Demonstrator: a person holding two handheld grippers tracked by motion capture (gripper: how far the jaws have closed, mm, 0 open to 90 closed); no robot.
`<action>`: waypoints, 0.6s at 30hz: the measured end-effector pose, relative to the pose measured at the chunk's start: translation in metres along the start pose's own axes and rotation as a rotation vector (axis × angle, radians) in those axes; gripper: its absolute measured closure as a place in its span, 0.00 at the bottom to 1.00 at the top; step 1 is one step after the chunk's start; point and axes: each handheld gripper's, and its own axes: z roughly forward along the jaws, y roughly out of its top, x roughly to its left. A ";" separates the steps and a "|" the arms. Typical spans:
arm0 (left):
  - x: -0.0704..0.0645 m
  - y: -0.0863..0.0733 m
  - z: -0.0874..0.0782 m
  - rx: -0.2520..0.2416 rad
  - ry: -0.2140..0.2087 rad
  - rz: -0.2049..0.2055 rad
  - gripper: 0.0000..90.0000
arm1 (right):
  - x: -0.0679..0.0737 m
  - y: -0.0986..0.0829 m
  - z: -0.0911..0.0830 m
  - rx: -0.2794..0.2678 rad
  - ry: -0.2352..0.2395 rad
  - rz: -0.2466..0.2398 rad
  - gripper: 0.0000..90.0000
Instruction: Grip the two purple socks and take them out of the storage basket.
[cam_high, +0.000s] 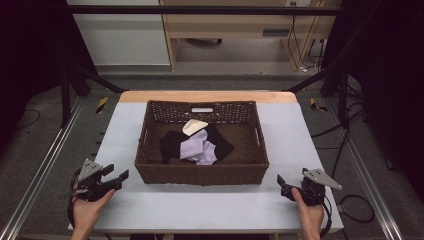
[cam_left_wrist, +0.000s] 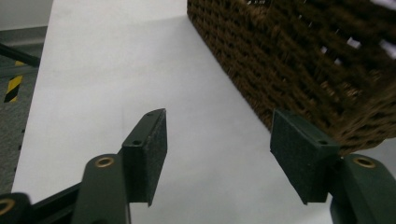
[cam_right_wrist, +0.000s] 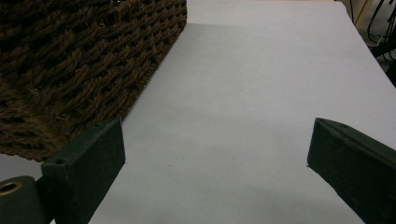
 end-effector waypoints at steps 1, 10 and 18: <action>-0.001 0.002 -0.002 -0.006 -0.003 -0.001 0.42 | -0.001 0.000 0.000 -0.001 0.000 0.000 0.05; -0.007 0.021 -0.016 -0.092 -0.009 -0.011 0.45 | -0.002 -0.001 0.000 -0.006 -0.007 0.016 0.05; -0.012 0.049 -0.022 -0.160 -0.032 -0.012 0.46 | -0.003 -0.002 0.000 -0.004 0.002 0.032 0.05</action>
